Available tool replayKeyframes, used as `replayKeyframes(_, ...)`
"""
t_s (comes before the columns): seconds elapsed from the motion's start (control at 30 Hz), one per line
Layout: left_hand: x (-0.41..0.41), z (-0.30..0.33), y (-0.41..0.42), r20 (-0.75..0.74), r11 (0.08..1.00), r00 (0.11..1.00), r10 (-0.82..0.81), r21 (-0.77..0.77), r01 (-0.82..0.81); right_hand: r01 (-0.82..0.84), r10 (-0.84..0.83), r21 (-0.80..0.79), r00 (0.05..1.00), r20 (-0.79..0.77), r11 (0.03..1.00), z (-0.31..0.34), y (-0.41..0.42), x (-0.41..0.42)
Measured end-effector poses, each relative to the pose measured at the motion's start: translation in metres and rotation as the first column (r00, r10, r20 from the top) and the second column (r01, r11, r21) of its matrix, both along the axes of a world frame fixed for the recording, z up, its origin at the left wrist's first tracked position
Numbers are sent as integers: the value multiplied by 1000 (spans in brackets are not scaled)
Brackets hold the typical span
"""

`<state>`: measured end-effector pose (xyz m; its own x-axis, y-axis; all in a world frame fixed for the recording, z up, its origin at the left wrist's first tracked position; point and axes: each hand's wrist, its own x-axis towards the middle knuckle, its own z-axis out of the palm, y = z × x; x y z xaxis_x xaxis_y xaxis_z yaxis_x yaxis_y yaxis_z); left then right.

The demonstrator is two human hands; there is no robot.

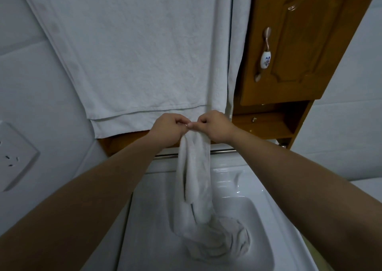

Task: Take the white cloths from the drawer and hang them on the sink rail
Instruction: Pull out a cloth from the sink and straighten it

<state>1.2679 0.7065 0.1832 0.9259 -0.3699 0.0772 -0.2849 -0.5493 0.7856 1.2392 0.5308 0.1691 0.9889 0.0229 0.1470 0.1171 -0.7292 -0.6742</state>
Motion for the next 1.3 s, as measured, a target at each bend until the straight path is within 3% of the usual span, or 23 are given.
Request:
replayKeyframes(0.1,-1,1,-4,35,999,999,-5,51,3,-13,13,-44,1000,-2,999,1,2,1)
replayKeyframes(0.17,-5,-3,-7,50,982,995,-81,174,71,-9,9,-35,1000,10,999,2,2,1)
replayKeyframes(0.23,-10,-9,-8,-34,951,983,-179,250,182,-2,2,-12,1000,18,1000,4,2,0)
replayKeyframes(0.3,-17,-13,-11,-214,950,945,-248,135,280,7,-7,5,1000,11,1000,6,2,-1)
replayKeyframes(0.33,-18,-13,-13,-276,963,929,-247,33,266,11,-11,13,1000,10,1000,7,3,-2)
replayKeyframes(0.4,-21,-9,-17,-267,980,943,-198,-85,182,21,-22,29,999,32,999,9,6,-3)
replayKeyframes(0.53,-23,-4,-22,-145,995,985,-97,7,99,26,-29,60,998,61,998,12,8,-3)
replayKeyframes(0.67,-23,-6,-18,-149,993,981,-121,-9,121,63,-75,153,995,70,986,5,8,-6)
replayKeyframes(0.83,-21,-3,-13,-201,973,979,11,-225,-57,25,-67,435,994,81,900,0,14,-13)
replayKeyframes(0.97,-17,4,-9,-315,908,946,78,-369,-197,-18,-30,502,996,88,865,-8,19,-13)
replayKeyframes(1.03,-15,4,-5,-337,904,938,81,-372,-211,-14,-31,537,997,74,843,-10,20,-12)
replayKeyframes(1.17,-6,4,2,-240,916,954,180,-313,-252,11,-15,597,1000,1,802,-15,19,-15)
replayKeyframes(1.3,-2,8,7,-293,907,932,213,-296,-301,39,-17,608,999,-43,793,-26,20,-22)
